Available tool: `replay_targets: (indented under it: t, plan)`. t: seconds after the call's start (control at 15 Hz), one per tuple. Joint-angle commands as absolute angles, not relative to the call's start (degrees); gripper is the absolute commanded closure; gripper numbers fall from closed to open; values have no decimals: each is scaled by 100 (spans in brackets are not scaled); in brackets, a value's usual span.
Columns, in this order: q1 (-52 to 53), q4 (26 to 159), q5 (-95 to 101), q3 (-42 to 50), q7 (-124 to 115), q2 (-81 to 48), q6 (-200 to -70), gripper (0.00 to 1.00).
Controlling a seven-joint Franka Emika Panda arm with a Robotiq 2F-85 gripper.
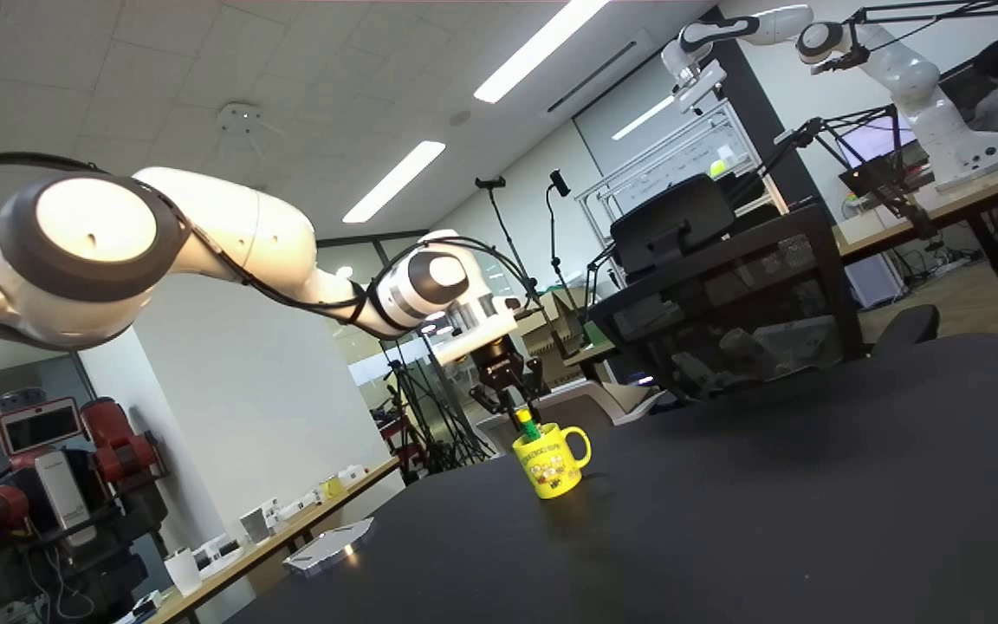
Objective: Put the stick of glue in the mug
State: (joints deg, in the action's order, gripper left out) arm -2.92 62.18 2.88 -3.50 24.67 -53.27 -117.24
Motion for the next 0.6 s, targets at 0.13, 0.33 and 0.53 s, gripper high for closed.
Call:
replay_targets:
  t: [0.13, 0.33, 0.53]
  plan:
    - [-246, 5764, 402, -323, 2416, -5315, -11620, 28]
    - [-284, 5696, 351, -356, 2447, -5157, -11633, 8]
    - [-301, 5727, 347, -373, 2535, -5003, -11609, 0]
